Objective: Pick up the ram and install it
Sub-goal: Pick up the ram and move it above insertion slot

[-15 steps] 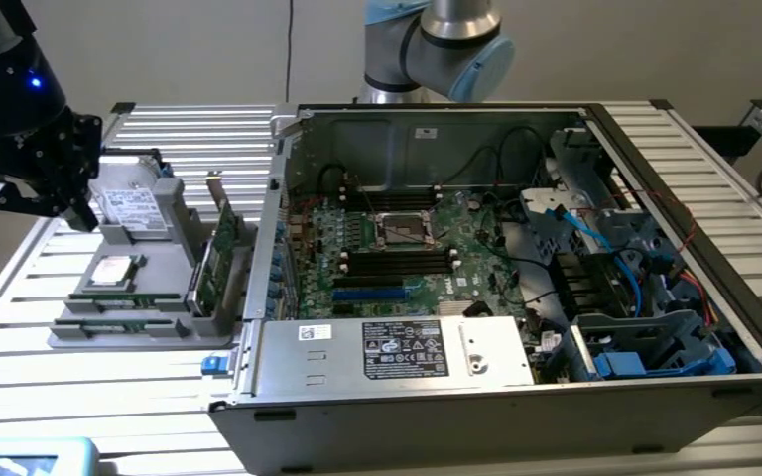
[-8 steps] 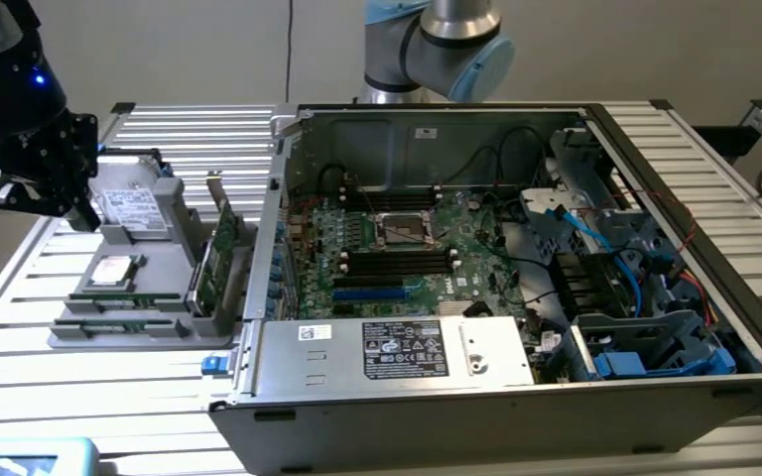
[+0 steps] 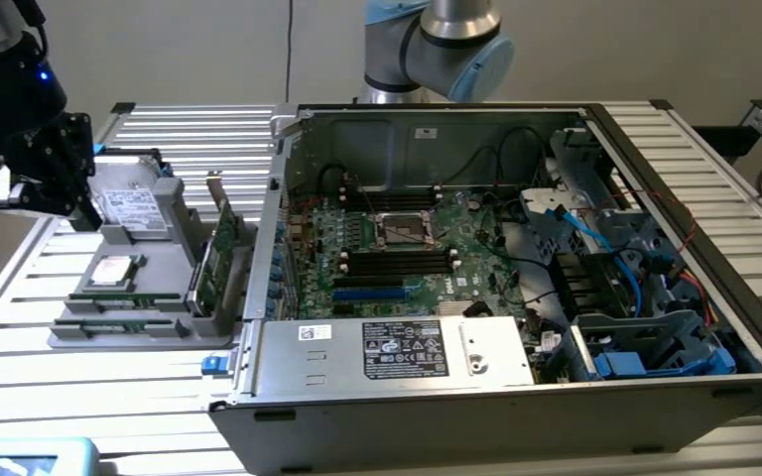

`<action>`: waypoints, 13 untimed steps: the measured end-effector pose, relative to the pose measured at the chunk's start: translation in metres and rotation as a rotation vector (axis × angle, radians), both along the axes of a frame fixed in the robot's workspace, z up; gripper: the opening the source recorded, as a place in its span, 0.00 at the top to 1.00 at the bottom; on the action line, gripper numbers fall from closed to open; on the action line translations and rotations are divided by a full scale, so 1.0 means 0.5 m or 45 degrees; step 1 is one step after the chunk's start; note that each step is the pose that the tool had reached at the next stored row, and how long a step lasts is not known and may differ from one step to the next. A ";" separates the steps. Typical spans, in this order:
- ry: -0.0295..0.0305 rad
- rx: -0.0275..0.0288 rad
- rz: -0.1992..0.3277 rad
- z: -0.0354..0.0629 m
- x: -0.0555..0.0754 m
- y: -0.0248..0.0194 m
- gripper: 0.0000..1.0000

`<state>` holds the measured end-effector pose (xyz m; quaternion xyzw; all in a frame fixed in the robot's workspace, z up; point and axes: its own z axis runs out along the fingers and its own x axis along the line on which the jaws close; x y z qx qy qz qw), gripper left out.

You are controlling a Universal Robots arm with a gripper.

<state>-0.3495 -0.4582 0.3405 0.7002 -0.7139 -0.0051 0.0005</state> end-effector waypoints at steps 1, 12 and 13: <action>-0.0001 0.0001 0.005 0.000 0.000 0.0000 0.89; 0.0019 0.0000 0.007 0.000 0.000 0.0001 0.89; 0.0019 0.0000 0.007 0.000 0.000 0.0001 0.89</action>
